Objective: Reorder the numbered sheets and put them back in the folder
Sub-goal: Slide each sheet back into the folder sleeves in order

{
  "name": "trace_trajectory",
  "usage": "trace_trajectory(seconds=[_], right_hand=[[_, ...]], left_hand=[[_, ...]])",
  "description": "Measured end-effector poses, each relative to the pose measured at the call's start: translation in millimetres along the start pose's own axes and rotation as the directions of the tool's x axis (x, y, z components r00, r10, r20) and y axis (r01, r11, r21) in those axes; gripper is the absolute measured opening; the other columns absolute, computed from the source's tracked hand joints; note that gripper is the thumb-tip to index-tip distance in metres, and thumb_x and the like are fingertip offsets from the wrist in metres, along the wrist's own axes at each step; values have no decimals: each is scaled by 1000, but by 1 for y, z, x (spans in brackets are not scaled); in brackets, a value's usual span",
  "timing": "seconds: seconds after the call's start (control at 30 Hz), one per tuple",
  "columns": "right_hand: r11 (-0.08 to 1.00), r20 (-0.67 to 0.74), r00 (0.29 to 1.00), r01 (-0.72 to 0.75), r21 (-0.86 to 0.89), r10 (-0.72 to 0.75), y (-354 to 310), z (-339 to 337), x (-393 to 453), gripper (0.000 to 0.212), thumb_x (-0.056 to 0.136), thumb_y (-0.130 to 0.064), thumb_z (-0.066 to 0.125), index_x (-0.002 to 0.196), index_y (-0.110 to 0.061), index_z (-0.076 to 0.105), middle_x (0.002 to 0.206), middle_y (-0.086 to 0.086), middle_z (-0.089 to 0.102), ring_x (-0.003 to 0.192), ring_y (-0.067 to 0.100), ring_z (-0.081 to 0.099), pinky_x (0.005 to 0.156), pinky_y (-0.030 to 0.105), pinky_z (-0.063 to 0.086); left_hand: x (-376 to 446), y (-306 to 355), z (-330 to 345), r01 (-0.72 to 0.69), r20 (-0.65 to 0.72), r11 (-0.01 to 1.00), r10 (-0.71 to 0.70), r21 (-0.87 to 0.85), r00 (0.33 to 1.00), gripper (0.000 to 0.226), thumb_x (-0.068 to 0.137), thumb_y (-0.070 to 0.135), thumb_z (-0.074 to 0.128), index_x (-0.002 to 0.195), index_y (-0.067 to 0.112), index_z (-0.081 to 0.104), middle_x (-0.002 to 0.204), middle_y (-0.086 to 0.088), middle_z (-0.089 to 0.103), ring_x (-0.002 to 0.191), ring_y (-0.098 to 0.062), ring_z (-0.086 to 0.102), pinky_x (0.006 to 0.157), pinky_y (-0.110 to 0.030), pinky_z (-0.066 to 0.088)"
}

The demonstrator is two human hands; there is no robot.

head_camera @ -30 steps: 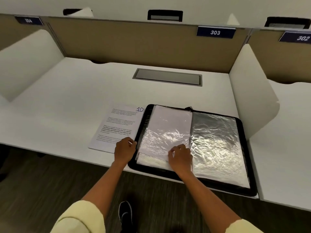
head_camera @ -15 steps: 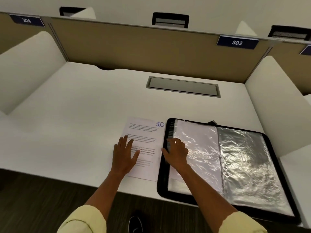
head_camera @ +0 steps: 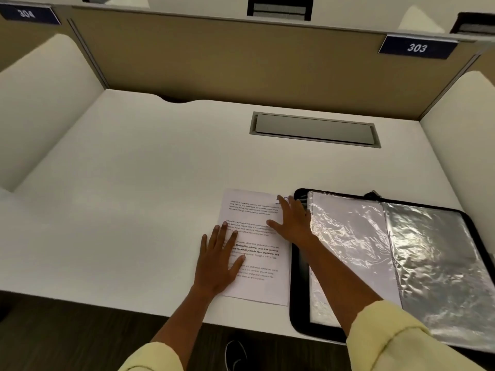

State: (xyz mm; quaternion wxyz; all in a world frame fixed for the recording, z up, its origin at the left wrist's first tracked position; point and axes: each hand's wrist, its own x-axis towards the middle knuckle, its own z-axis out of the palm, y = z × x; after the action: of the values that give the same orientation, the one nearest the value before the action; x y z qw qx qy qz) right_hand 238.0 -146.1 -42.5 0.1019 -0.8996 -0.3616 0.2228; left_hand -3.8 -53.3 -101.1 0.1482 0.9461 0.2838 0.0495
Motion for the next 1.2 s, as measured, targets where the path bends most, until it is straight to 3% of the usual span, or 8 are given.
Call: trace_trajectory(seconds=[0.17,0.4,0.53,0.7,0.8,0.9,1.0,1.2], right_hand=[[999,-22,999,-28,21,29,0,2,18,88,90,-64,57,159,-29,15,164,7,21,154,28,11,123,54,9],[973,-145,989,3,233,32,-3,-7,27,86,85,-59,69,154,-22,33,140,9,56,131,28,49,112,47,37],[859,-204,976,39,510,77,-9,-11,15,82,84,-43,78,151,-23,35,138,7,56,124,26,55,103,41,48],[628,-71,984,-46,777,161,-16,-11,-13,104,81,-27,83,158,-26,13,125,-5,50,107,17,59,91,38,55],[532,54,987,-128,837,153,-14,-2,-30,85,79,-23,86,148,-17,37,131,0,59,108,18,63,92,37,57],[566,159,980,-197,800,116,-8,14,-43,54,81,-21,84,128,-9,59,125,10,68,106,21,68,93,40,58],[629,153,976,-216,746,154,-8,24,-55,49,84,-24,80,126,-7,61,121,8,68,105,23,68,91,42,59],[523,55,988,-124,843,145,-9,20,-75,34,92,-13,71,125,-7,64,115,6,71,95,15,69,75,22,57]], left_hand=[[0,1,-2,8,-8,1000,-7,27,1000,72,96,63,33,156,26,22,166,-1,2,153,-21,1,121,-51,9],[2,-2,0,-10,-15,1000,10,14,1000,72,95,61,39,156,24,24,166,-3,4,153,-23,4,120,-53,12],[4,-1,0,-1,-25,1000,1,13,1000,72,95,61,38,155,24,27,166,-4,6,153,-23,5,121,-53,14],[5,-2,0,11,-11,1000,-11,12,1000,73,95,63,34,156,24,24,166,-3,5,153,-23,3,122,-51,10],[5,-3,0,11,-20,1000,-12,-5,1000,74,94,64,32,156,22,25,166,-3,6,153,-23,4,122,-50,10],[5,-3,1,24,-33,999,-25,-28,999,77,94,65,31,156,21,24,166,-4,8,153,-22,6,122,-49,10],[5,-3,1,32,-35,997,-35,-72,999,79,93,67,30,157,21,21,165,-4,9,152,-22,7,123,-48,11],[13,8,-12,185,-66,907,-226,-379,972,83,89,67,30,155,19,23,165,-2,10,152,-16,5,123,-38,2]])
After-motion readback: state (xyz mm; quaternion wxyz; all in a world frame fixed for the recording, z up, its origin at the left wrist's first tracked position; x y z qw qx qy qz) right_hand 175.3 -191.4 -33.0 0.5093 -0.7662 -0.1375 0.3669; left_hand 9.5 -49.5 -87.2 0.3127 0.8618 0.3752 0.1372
